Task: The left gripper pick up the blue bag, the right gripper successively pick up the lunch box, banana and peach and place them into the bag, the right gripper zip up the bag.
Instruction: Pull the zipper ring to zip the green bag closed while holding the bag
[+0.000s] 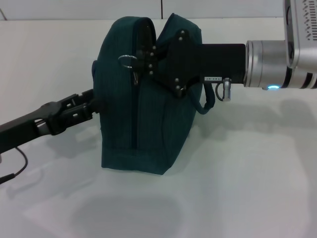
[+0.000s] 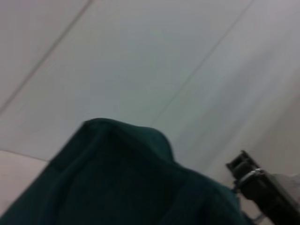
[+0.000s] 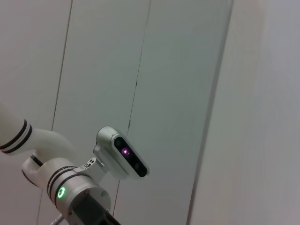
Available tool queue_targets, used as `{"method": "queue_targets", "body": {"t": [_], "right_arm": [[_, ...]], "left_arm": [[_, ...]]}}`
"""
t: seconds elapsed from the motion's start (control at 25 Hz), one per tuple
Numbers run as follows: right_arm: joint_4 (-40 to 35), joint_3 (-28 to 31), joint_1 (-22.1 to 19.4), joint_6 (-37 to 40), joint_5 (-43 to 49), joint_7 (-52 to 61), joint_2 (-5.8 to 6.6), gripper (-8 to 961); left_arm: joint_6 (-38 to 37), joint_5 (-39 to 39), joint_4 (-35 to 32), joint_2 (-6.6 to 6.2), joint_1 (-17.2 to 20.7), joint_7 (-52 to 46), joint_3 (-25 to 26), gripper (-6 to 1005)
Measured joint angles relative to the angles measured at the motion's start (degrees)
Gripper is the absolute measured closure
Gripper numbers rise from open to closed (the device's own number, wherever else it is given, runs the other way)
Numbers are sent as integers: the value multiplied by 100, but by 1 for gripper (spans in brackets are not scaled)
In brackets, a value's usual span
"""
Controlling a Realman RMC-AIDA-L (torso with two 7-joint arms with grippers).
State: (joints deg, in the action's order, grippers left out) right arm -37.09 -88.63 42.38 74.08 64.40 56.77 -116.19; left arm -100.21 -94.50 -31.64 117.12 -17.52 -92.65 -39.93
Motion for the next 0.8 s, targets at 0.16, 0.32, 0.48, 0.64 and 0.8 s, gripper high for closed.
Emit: {"method": "queue_targets", "body": {"t": [0.16, 0.32, 0.48, 0.64, 0.8], "right_arm": [[0, -3, -17, 0, -7, 0, 0, 932], [1, -34, -28, 0, -7, 0, 1, 932], [10, -74, -9, 1, -7, 0, 1, 932], [10, -76, -28, 1, -7, 0, 1, 932], [10, -76, -46, 1, -11, 0, 1, 931]], "left_arm": [[-88, 3, 0, 21, -143, -121, 4, 110], [-89, 29, 49, 22, -252, -367, 42, 110], [-71, -67, 57, 29, -329, -532, 21, 111], [-61, -180, 62, 30, -345, -570, 12, 179], [-81, -243, 49, 39, -348, -556, 12, 322]]}}
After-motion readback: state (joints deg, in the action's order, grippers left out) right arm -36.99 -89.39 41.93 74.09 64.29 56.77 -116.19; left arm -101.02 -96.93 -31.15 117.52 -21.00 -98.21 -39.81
